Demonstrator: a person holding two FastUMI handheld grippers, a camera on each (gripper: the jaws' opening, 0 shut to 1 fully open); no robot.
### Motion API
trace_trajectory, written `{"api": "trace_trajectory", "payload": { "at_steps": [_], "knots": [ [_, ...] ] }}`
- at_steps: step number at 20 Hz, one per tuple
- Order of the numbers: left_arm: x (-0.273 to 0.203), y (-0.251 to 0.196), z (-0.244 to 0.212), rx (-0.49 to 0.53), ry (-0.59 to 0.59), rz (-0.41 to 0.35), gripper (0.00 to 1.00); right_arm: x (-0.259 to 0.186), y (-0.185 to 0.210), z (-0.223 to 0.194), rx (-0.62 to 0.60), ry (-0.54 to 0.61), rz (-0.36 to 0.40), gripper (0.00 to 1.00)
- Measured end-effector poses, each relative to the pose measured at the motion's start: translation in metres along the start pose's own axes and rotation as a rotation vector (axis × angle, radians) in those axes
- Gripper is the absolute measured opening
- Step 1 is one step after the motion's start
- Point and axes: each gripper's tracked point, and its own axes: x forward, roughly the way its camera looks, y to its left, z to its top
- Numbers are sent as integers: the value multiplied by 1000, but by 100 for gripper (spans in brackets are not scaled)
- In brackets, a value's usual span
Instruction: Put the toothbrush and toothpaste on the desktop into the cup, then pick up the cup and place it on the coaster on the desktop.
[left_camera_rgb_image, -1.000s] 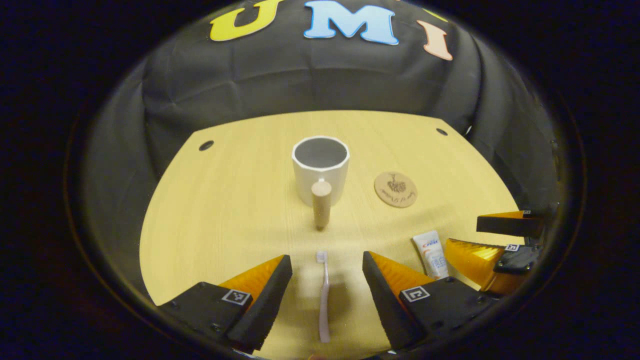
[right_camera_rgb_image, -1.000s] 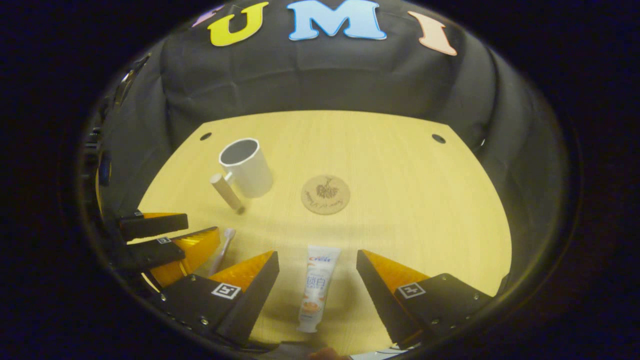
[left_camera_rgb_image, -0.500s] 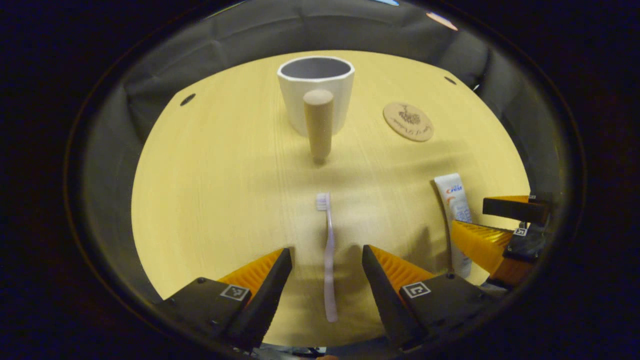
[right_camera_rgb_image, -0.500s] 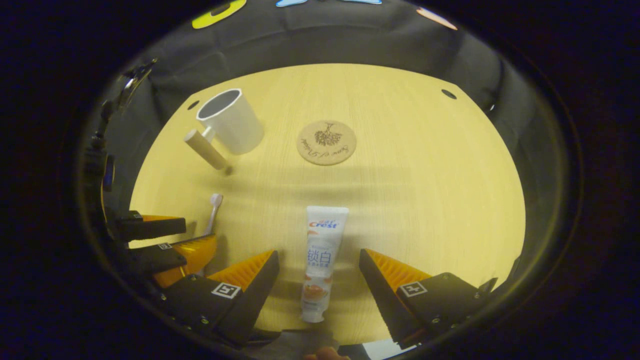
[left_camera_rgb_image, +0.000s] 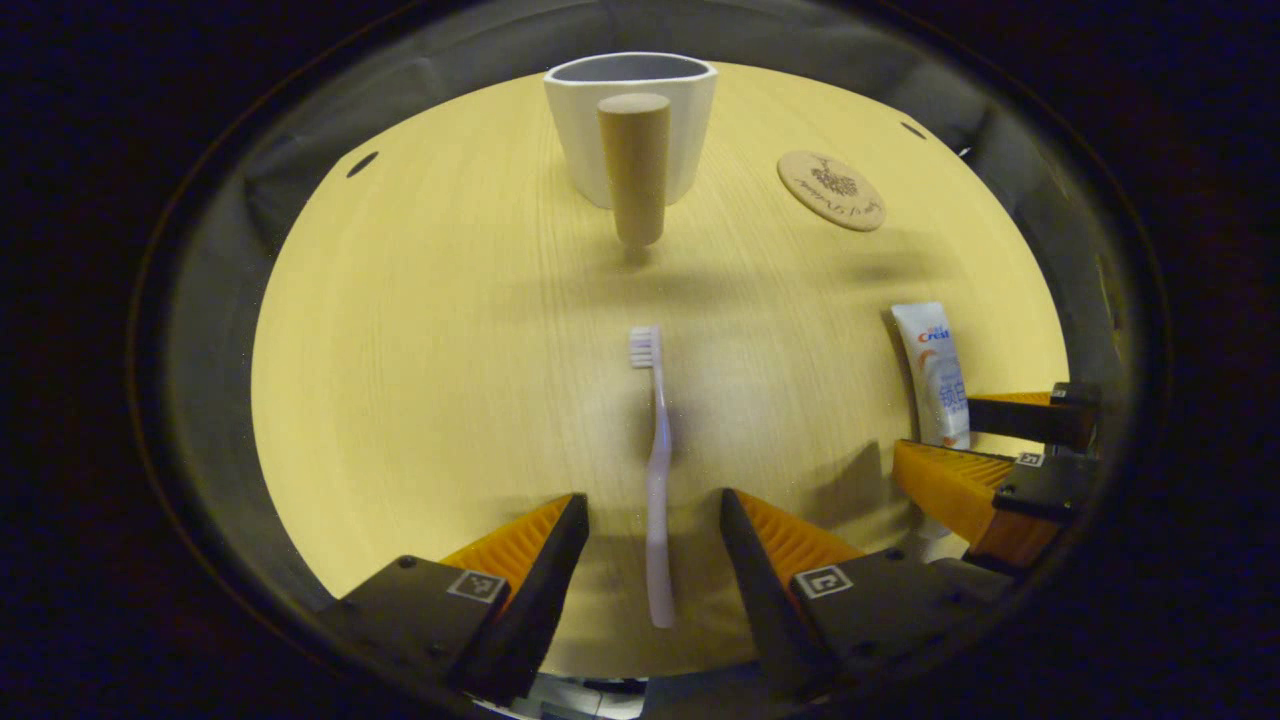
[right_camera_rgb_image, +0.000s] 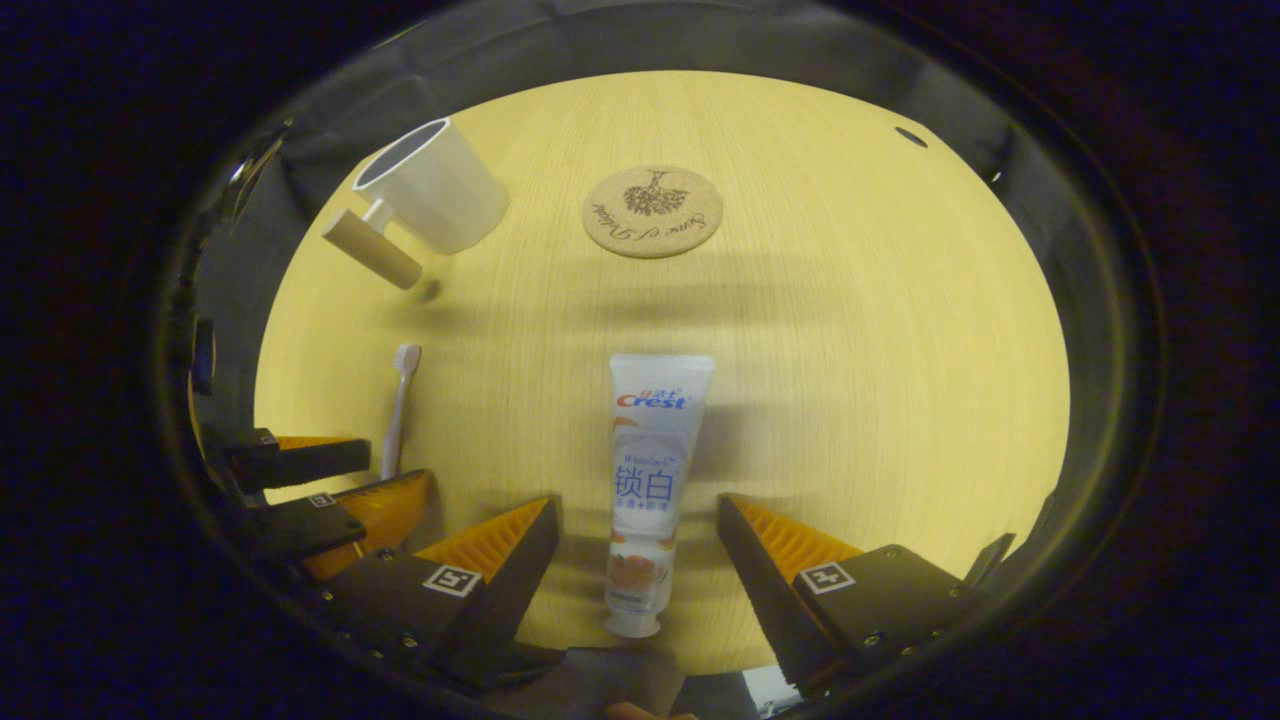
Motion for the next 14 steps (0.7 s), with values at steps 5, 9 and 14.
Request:
{"api": "trace_trajectory", "payload": {
  "at_steps": [5,9,14],
  "knots": [
    [-1,-5,-1,24,20,-8,59,3,-2,0,0,12,-15,83],
    [0,-8,-1,9,25,-13,39,4,-8,0,11,13,-29,55],
    [-1,-7,0,13,12,-19,14,3,-13,-3,29,21,-20,38]
  ]
}}
